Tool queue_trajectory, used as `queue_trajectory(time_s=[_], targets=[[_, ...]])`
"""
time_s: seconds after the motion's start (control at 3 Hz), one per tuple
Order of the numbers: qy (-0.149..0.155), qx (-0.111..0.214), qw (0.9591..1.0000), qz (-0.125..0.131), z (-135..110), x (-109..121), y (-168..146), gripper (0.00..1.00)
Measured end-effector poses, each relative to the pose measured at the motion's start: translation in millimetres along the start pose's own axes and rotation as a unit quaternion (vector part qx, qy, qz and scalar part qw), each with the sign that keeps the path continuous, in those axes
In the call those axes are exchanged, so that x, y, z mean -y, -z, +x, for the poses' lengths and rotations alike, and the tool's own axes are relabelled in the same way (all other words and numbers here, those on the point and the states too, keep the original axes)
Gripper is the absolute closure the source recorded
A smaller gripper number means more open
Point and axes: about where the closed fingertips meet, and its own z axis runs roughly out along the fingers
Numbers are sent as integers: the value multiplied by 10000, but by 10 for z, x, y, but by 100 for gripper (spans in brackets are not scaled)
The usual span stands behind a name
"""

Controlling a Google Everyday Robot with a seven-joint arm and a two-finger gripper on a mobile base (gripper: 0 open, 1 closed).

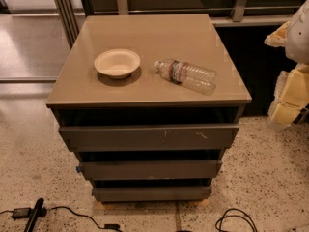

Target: Open top drawer

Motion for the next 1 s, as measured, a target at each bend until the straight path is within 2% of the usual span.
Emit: queue_trajectory(time_s=[0.33, 0.67, 1.0], targets=[[0, 2, 10000, 7, -1, 0, 3, 0], [-122, 264, 9995, -99, 27, -76, -41, 0], [-261, 723, 9970, -105, 71, -289, -178, 0]])
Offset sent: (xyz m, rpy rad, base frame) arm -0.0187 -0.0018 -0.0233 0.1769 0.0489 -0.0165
